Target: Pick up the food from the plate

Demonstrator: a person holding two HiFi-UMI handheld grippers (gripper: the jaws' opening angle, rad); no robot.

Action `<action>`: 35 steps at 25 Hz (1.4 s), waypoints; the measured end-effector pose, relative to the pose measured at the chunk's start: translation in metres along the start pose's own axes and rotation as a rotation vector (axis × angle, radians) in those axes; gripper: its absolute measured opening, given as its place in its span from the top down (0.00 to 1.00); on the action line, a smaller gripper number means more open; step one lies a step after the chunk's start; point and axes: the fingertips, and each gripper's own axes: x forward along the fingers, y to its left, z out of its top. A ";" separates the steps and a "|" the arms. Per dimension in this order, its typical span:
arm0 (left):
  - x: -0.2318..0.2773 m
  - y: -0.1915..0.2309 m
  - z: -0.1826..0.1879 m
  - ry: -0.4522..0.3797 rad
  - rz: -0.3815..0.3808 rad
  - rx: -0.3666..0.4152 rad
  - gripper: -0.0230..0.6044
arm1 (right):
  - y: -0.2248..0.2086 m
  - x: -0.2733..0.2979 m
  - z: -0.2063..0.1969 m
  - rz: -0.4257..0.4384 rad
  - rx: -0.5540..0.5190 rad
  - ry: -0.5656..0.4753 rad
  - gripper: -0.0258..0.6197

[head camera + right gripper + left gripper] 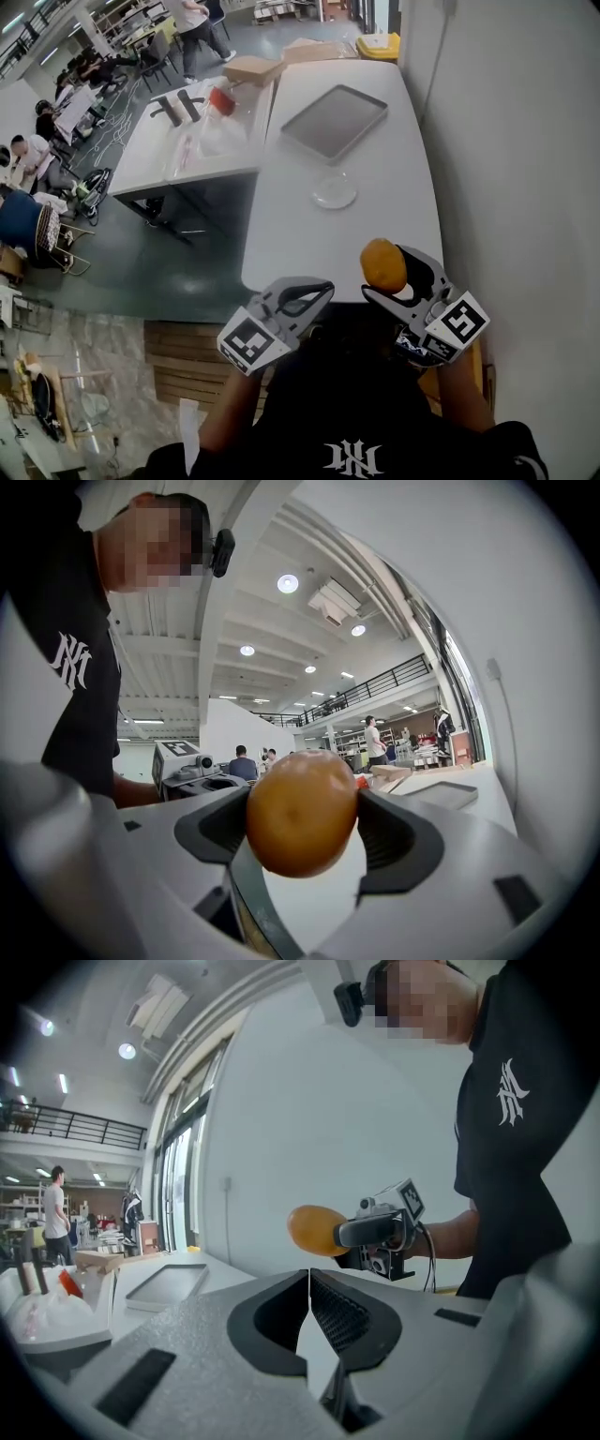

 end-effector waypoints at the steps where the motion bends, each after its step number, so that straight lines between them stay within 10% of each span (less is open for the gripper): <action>1: 0.000 -0.002 -0.001 0.007 0.002 0.002 0.95 | 0.000 -0.003 -0.004 -0.003 0.002 0.008 0.41; 35: -0.006 -0.007 -0.008 -0.077 -0.012 -0.170 0.95 | 0.030 0.009 -0.034 0.154 0.006 0.076 0.41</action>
